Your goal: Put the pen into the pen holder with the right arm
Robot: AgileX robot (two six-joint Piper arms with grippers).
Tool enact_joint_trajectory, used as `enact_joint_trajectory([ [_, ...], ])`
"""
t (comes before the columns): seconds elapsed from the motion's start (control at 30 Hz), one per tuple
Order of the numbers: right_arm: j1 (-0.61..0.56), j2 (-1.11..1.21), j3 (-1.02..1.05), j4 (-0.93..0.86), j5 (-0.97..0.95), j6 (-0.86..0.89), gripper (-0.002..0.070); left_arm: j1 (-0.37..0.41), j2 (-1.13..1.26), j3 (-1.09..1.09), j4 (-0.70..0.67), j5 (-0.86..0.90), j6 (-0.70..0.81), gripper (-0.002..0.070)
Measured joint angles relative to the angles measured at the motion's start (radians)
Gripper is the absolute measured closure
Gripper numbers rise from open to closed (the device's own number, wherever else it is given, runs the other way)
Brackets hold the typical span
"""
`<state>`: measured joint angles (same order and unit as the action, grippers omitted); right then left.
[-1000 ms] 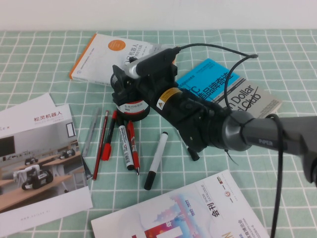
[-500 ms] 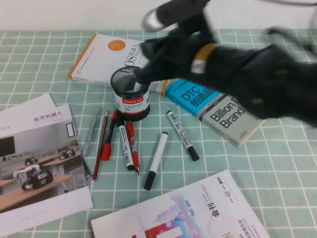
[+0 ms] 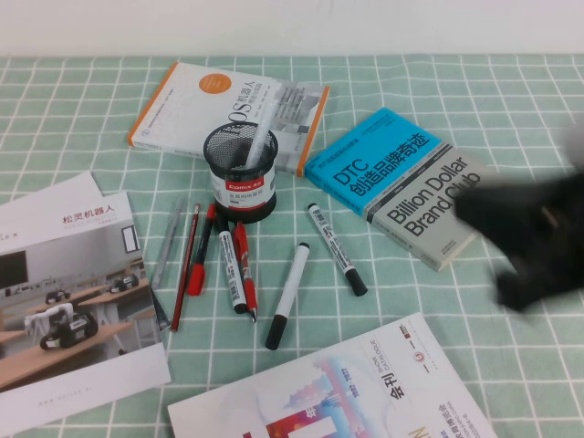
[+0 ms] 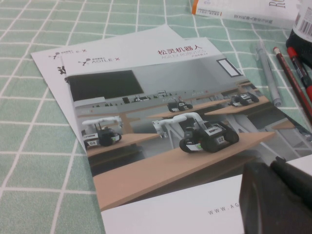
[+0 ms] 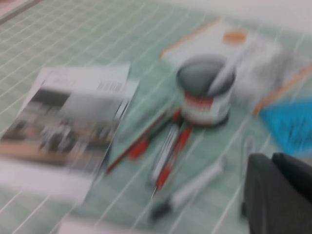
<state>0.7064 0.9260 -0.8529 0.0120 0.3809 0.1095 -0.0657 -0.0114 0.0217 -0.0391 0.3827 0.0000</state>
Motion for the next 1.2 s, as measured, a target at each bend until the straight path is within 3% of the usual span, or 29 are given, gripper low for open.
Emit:
enact_joint_trajectory([
  [0.27,0.0,-0.259,0.152,0.055,0.228,0.0,0.0694,0.0,0.0,0.0,0.0,0.0,0.0,0.068],
  [0.4,0.0,-0.308,0.237,-0.012,0.195,0.011,0.0695,0.0,0.0,0.0,0.0,0.0,0.0,0.068],
  [0.5,-0.016,-0.322,0.334,-0.11,0.123,0.134,0.0695,0.0,0.0,0.0,0.0,0.0,0.0,0.068],
  [0.63,-0.17,-0.37,0.481,-0.175,-0.007,0.21,0.0695,0.0,0.0,0.0,0.0,0.0,0.0,0.068],
  [0.8,-0.503,-0.509,0.704,-0.189,-0.186,0.21,0.0695,0.0,0.0,0.0,0.0,0.0,0.0,0.068],
  [0.87,-0.583,-0.577,0.767,-0.186,-0.228,0.21,0.0695,0.0,0.0,0.0,0.0,0.0,0.0,0.068],
  [1.0,-0.647,-0.735,0.853,-0.184,-0.242,0.21,0.0695,0.0,0.0,0.0,0.0,0.0,0.0,0.068],
  [1.2,-0.648,-0.898,0.878,-0.178,-0.215,0.209,0.0695,0.0,0.0,0.0,0.0,0.0,0.0,0.068],
])
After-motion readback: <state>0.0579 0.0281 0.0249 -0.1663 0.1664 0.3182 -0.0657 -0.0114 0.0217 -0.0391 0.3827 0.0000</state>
